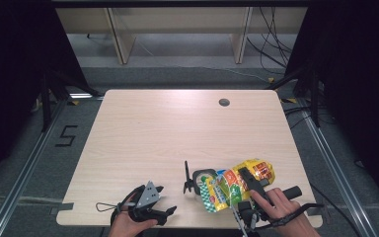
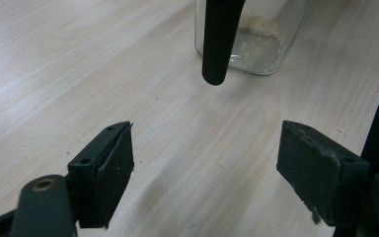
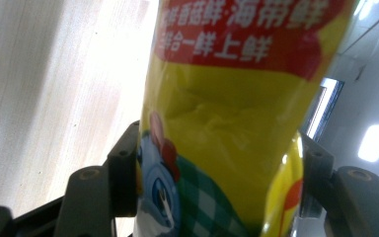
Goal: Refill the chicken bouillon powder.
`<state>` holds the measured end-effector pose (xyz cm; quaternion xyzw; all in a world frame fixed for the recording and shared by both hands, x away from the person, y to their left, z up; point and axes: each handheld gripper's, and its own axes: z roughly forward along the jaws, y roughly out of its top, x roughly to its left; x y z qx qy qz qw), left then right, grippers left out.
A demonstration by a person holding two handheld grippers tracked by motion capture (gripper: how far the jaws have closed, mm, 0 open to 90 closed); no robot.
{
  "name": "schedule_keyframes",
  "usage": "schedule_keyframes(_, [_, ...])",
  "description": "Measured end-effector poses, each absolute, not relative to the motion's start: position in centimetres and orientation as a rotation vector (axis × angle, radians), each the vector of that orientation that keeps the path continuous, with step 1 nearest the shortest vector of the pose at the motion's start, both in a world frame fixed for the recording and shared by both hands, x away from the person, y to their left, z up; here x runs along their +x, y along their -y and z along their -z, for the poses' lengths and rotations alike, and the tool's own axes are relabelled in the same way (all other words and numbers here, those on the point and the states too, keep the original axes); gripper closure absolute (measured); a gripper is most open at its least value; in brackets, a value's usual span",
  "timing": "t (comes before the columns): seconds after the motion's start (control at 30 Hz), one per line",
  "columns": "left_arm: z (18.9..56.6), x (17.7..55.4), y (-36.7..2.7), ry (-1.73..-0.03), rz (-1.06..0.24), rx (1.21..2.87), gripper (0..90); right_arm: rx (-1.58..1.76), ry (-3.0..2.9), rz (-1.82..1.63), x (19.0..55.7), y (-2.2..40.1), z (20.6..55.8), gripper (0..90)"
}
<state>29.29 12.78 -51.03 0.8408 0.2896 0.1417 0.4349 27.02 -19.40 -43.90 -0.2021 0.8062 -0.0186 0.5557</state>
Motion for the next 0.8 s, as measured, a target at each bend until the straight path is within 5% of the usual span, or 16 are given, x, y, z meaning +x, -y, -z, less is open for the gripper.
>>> schedule_keyframes(0.8, [50.91,29.3,-12.78,-0.702,-0.35,2.114,21.2,-0.517,-1.887,0.069,27.04,19.53,43.63,38.9])
